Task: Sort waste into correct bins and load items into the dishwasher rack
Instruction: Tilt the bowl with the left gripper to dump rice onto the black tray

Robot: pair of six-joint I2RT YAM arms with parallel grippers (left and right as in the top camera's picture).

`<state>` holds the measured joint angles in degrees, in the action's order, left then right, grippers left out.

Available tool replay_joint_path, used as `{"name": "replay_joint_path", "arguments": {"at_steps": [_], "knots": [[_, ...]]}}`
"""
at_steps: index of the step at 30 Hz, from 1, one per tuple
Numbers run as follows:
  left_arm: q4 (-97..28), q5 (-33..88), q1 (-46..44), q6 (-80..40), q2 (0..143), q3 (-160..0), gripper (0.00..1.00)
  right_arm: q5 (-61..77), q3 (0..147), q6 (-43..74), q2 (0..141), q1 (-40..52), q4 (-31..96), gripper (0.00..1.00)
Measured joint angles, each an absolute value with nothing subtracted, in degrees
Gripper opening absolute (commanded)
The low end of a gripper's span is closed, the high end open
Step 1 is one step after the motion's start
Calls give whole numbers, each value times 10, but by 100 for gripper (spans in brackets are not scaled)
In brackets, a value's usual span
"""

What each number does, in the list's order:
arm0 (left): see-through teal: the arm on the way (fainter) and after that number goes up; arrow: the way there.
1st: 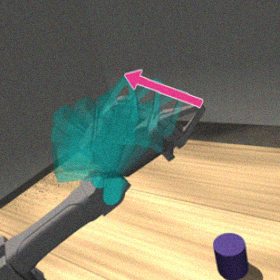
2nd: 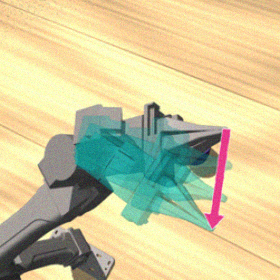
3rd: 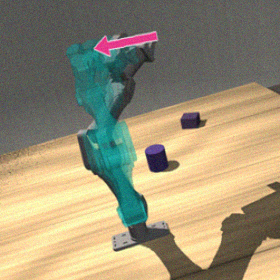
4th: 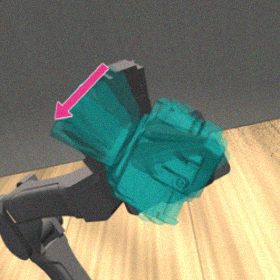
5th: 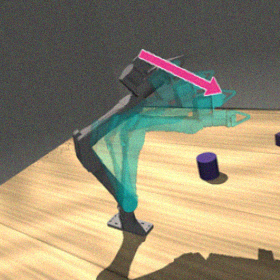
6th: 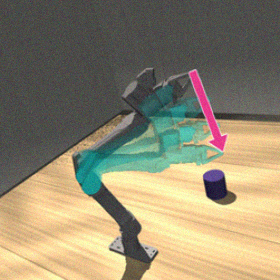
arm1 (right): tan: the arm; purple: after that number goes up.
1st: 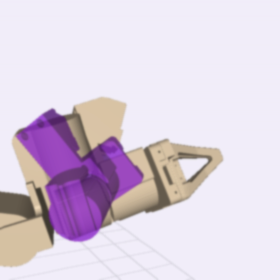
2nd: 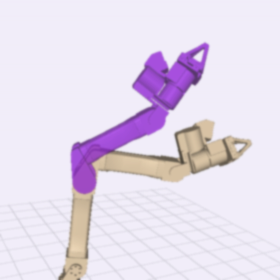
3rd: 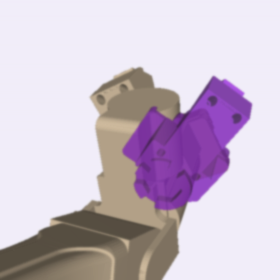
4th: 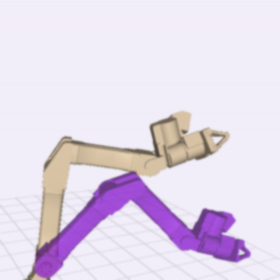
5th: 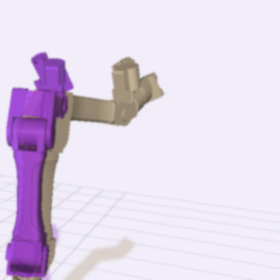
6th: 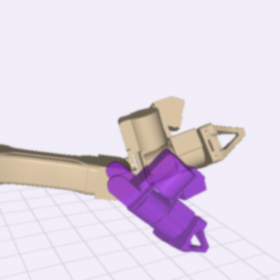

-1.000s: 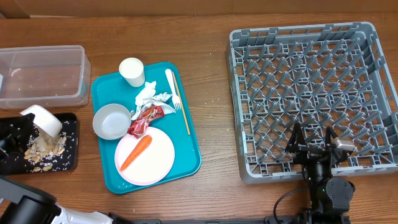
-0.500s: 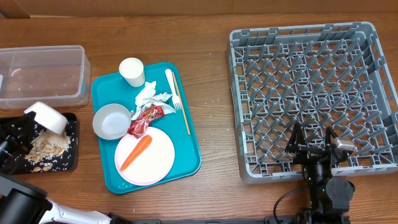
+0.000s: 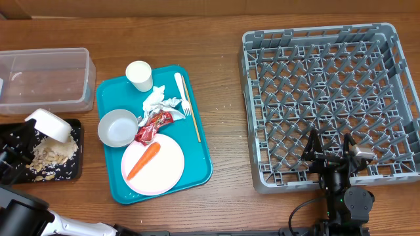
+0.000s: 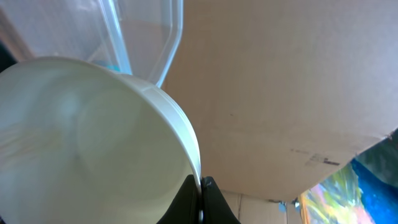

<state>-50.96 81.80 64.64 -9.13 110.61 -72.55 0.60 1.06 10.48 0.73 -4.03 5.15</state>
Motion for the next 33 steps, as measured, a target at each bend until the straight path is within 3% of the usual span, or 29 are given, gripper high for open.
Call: {"name": "replay_joint_path", "arguments": {"at_steps": [10,22,33], "knots": [[-512,810,654,-70,1106,-726,4,6,11,105,7,-40,52,100],[-599,796,654,20,1106,-725,4,6,11,105,7,-40,51,100],[-560,812,654,26,1103,-725,4,6,11,105,7,-40,51,100]]}}
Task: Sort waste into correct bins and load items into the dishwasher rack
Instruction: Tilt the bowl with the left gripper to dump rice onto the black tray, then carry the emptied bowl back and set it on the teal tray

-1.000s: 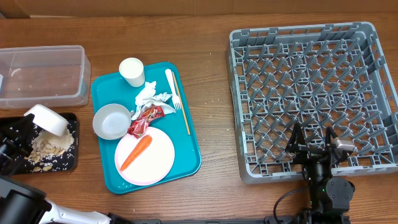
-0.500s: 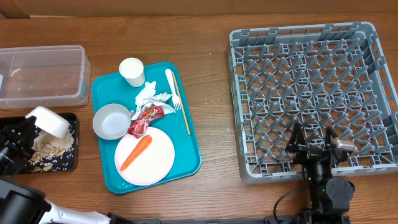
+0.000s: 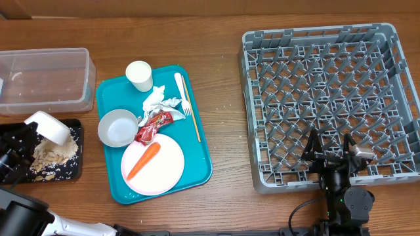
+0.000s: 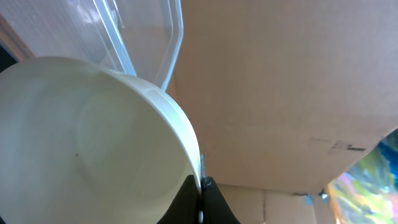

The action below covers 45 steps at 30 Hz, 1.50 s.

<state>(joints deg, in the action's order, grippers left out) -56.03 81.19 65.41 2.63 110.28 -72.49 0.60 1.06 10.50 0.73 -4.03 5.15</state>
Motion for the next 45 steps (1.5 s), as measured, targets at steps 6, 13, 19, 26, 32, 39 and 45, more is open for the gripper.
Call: {"name": "replay_joint_path", "arguments": {"at_steps": [6,13,19,26,32,39,45], "knots": [[-595,816,654,39,1103,-725,4,6,11,105,7,-40,51,100],[-607,805,654,67,1091,-725,4,6,11,105,7,-40,52,100],[-603,764,654,68,1025,-725,4,6,11,105,7,-40,52,100],[-590,697,649,40,914,-725,4,6,11,105,7,-40,52,100],[-583,638,592,20,844,-725,4,6,11,105,7,-40,51,100],[-568,518,429,-1,778,-725,4,6,11,105,7,-40,52,100],[-528,325,262,-44,767,-725,4,6,11,105,7,-40,52,100]]}}
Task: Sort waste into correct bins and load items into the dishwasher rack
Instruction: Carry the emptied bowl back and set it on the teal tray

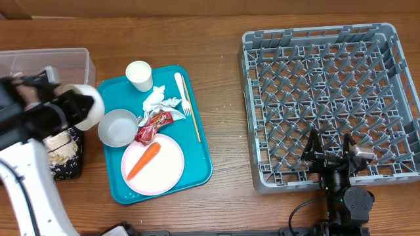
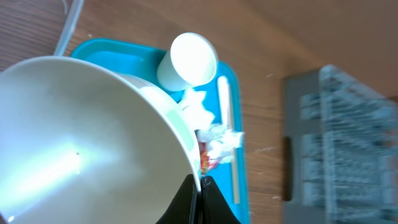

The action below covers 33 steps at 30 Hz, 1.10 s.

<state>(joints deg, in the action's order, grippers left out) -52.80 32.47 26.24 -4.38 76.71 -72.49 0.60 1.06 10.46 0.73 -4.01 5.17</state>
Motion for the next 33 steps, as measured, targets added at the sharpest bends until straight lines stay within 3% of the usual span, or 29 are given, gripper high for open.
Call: {"name": "replay_joint_path", "arguments": {"at_steps": [10,33], "knots": [[-435,77,126,-101,846,-725,4,6,11,105,7,-40,52,100],[-368,-34,45,-103,998,-725,4,6,11,105,7,-40,52,100]]}}
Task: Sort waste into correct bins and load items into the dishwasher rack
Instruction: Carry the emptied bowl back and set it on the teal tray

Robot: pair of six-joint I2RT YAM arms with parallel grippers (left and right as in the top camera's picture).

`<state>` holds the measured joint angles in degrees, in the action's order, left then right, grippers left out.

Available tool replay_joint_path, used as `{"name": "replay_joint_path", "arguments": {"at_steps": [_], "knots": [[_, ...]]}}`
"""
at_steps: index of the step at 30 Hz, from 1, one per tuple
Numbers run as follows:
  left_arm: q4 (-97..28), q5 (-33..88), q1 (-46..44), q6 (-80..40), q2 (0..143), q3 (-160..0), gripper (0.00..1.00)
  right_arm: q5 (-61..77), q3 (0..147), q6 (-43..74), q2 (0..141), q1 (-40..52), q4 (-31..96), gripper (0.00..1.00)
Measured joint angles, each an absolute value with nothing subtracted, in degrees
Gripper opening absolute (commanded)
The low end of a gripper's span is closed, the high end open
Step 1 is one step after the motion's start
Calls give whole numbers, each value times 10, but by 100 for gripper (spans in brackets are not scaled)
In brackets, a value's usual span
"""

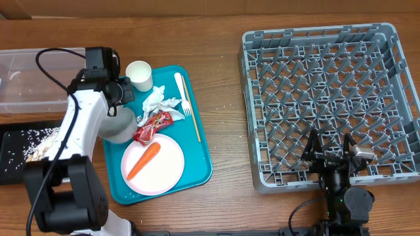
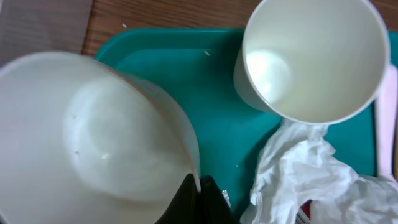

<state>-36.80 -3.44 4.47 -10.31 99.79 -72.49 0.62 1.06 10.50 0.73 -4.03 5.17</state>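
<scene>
My left gripper [image 2: 198, 185] is shut on the rim of an empty white bowl [image 2: 93, 137], held over the back left of the teal tray [image 2: 211, 106]. A white paper cup [image 2: 311, 59] stands just beyond it and a crumpled napkin [image 2: 305, 168] lies to its right. In the overhead view the left arm [image 1: 98, 98] covers the held bowl. A second bowl [image 1: 119, 128] shows below the wrist. The grey dishwasher rack [image 1: 328, 98] stands at the right. My right gripper [image 1: 329, 145] rests open at the rack's front edge.
On the tray lie a red wrapper [image 1: 152, 124], a carrot [image 1: 143, 160] on a white plate [image 1: 164, 170], a white fork [image 1: 182, 92] and a chopstick [image 1: 192, 111]. A clear bin [image 1: 33, 78] and a black tray of food scraps [image 1: 20, 151] are at far left.
My left gripper has moved right with the bowl, from the tray's left edge by the clear bin to over the tray's back left, close beside the paper cup. The right arm is unchanged.
The left gripper first held the white bowl tipped over the black scrap tray, and it was still there a second later. Then the bowl was by the teal tray's left edge. Now it hangs empty over the tray next to the cup.
</scene>
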Motion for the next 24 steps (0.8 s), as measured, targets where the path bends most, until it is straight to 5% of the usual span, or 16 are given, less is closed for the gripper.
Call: {"name": "replay_joint_path", "arguments": {"at_steps": [24], "knots": [[-362,-43,44,-101,1011,-757,4,6,11,105,7,-40,51,100]]}}
